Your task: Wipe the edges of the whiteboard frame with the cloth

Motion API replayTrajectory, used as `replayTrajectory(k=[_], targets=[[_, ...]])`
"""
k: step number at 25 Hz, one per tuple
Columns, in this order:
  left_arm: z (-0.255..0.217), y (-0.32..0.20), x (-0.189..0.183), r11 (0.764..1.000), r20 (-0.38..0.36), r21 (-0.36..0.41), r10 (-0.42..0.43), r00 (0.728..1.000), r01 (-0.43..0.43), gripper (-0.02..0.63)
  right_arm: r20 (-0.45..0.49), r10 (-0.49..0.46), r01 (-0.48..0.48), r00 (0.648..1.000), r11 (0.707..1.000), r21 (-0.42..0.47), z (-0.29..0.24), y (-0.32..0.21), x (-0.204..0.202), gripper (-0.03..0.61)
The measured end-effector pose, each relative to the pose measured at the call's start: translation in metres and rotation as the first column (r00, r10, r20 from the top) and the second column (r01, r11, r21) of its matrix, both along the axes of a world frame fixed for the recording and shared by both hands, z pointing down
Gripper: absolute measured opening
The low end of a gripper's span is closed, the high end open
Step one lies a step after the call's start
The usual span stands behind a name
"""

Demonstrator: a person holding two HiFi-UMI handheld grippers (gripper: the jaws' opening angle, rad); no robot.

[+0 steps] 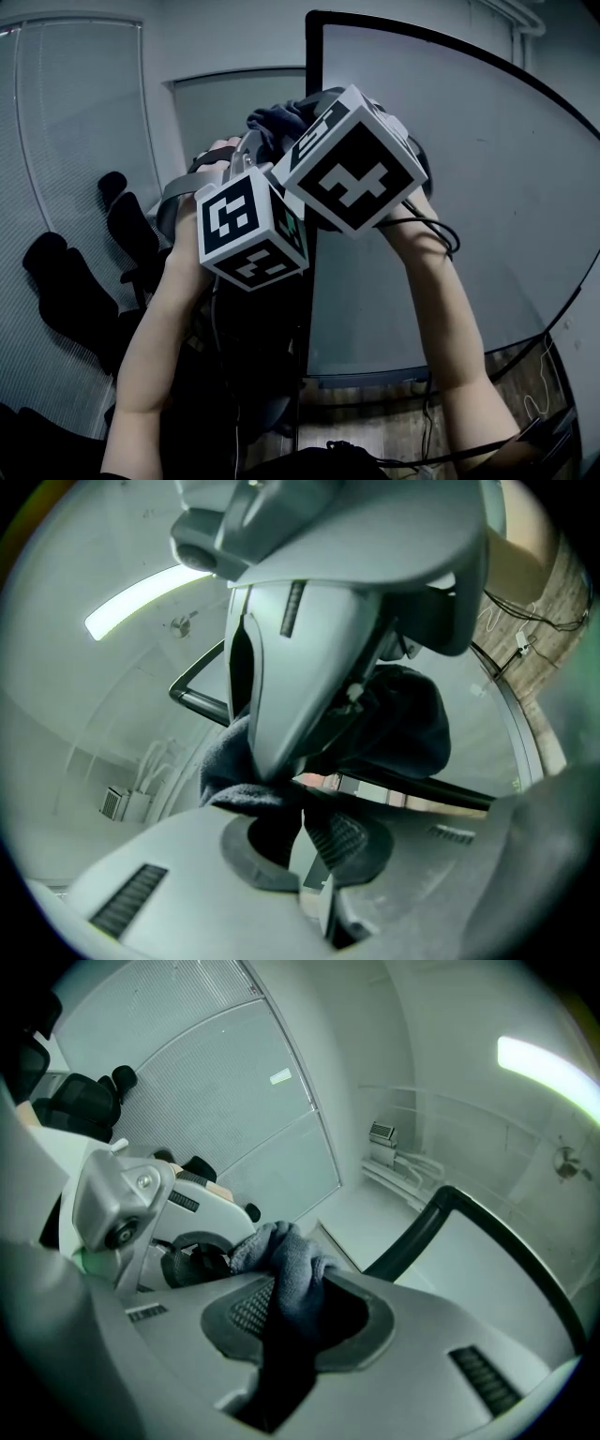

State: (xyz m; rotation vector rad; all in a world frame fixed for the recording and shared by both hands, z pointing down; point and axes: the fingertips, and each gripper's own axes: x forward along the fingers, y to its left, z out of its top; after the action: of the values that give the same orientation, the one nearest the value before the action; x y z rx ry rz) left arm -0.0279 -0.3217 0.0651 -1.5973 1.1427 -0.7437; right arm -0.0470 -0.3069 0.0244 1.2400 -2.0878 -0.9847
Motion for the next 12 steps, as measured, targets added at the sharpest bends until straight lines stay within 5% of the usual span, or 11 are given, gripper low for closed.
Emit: replayTrajectory(k=[12], targets=[[0.02, -0.004, 0.002, 1.0, -0.01, 0.009, -0.015, 1.0, 0.015, 0.017, 0.016, -0.003, 0.002, 1.0, 1.0, 0.02, 0.02, -0.003, 0.003, 0.095]])
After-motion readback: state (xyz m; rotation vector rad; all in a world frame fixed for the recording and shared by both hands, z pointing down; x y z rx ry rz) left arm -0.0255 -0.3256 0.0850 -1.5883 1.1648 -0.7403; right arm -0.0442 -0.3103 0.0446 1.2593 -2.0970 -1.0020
